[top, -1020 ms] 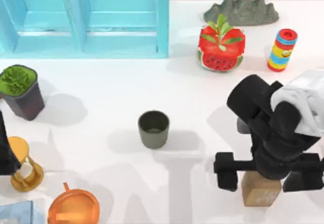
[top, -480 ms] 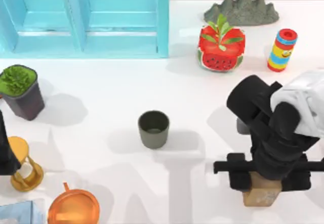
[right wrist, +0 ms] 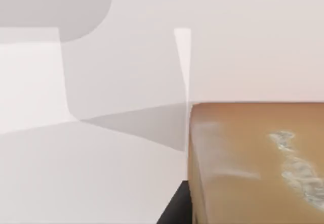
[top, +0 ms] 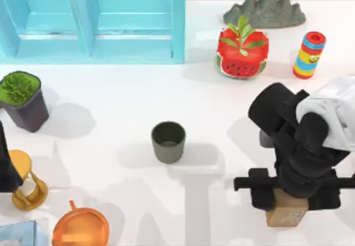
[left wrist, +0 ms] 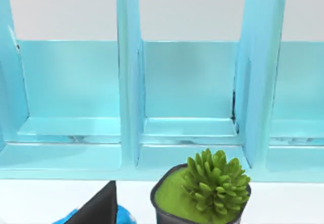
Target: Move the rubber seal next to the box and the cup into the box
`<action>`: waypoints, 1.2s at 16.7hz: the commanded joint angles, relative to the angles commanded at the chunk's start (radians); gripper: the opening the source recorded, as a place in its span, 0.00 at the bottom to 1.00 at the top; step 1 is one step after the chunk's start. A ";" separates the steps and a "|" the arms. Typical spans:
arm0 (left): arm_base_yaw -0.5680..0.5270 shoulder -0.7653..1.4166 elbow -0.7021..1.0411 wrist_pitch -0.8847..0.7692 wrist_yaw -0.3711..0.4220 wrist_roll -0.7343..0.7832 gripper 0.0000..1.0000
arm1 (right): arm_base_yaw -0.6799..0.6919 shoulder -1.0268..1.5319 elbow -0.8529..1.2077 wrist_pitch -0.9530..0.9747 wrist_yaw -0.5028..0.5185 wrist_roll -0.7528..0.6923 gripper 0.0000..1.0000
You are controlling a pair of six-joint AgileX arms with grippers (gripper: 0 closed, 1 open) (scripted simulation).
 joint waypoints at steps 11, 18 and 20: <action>0.000 0.000 0.000 0.000 0.000 0.000 1.00 | -0.224 -0.194 0.074 -0.287 0.001 -0.224 0.00; 0.000 0.000 0.000 0.000 0.000 0.000 1.00 | -0.349 -0.310 0.113 -0.423 0.000 -0.351 0.00; 0.000 0.000 0.000 0.000 0.000 0.000 1.00 | -0.345 -0.303 0.112 -0.422 0.000 -0.349 0.00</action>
